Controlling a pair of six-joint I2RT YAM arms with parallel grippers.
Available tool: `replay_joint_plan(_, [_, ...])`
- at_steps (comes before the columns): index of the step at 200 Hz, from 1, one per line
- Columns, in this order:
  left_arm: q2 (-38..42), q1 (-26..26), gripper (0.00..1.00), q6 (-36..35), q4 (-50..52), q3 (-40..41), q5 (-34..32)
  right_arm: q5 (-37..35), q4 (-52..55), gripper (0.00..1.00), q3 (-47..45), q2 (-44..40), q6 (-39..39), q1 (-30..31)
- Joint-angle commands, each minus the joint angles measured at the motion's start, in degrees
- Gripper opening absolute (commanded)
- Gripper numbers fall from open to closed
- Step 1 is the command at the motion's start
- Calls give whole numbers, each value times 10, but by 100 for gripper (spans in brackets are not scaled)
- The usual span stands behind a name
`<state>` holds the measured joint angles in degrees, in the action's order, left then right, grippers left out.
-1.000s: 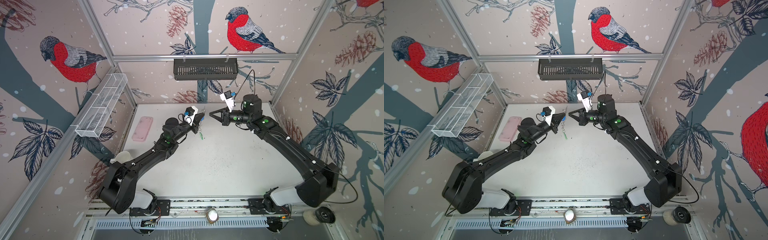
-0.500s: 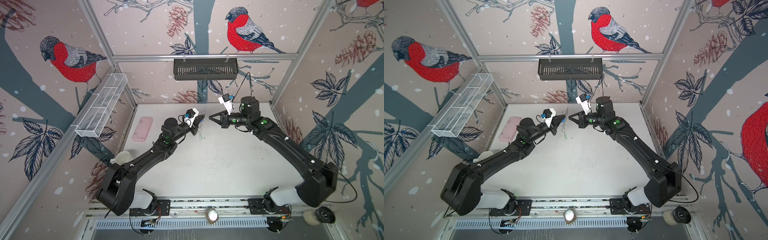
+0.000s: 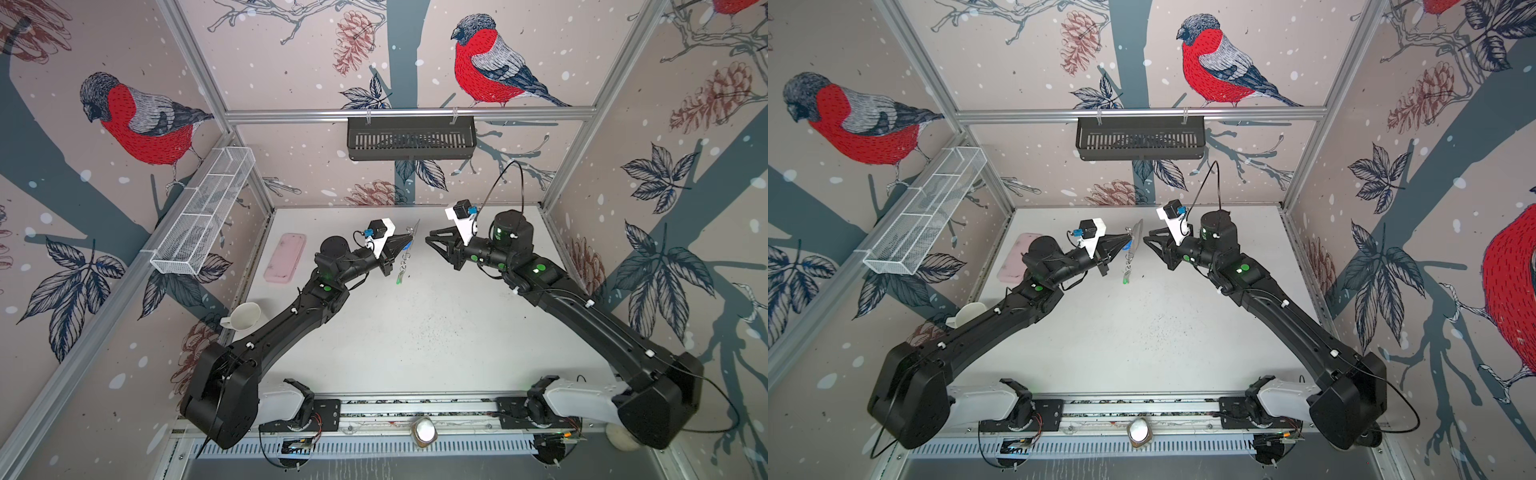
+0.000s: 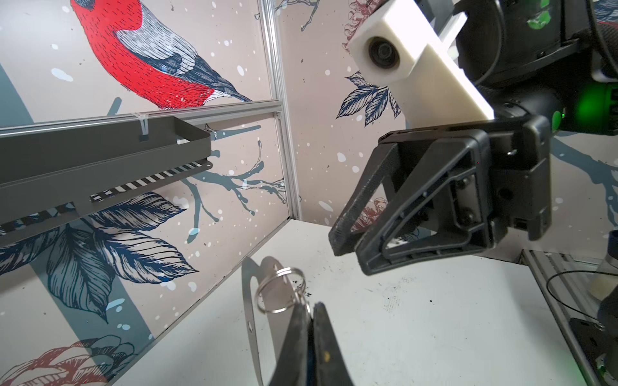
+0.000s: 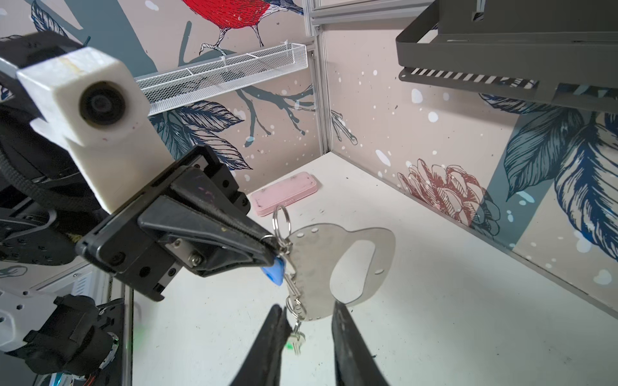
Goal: Attach keys to a key ring
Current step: Insert the key into the keyring.
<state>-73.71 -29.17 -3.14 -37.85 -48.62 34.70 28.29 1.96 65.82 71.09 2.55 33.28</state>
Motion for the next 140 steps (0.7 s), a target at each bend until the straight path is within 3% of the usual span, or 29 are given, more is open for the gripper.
replay_joint_plan(1, [9,-4,0,11,-1,-7,31,-23,-49,31,-1,-9,-52,14])
replay_joint_plan(99, [10,-29,0,-3,24,-19,34,-32,-53,34,11,0,-60,35])
replay_joint_plan(140, [10,-29,0,-5,25,-19,30,-36,-45,29,15,5,-58,35])
